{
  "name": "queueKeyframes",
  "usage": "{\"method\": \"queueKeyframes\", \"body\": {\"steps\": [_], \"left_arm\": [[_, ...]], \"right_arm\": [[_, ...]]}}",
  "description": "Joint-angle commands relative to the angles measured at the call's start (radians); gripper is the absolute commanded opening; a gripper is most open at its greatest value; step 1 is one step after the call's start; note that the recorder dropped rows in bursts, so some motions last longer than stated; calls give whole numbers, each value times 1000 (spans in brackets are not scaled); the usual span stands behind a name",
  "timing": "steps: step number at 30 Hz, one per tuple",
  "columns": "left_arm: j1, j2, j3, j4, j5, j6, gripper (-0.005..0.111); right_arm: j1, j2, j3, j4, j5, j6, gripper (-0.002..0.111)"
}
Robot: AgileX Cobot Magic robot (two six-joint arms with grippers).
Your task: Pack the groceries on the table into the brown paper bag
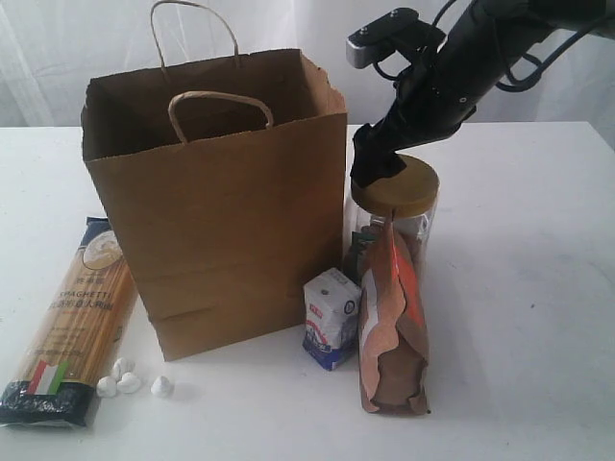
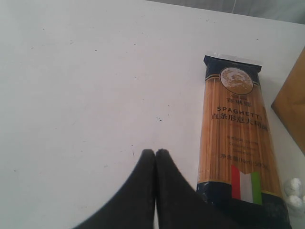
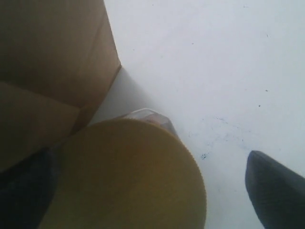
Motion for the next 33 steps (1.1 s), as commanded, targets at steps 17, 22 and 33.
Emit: {"method": "queueKeyframes", "body": {"steps": [17, 22, 33], "left_arm": [[2, -5, 3, -3, -2, 2, 0], [2, -5, 3, -3, -2, 2, 0], [2, -5, 3, -3, -2, 2, 0]], "right_arm": [[1, -52, -16, -8, 13, 1, 102], [1, -76, -16, 27, 84, 2, 102], [1, -76, -16, 54, 216, 87, 105]]}}
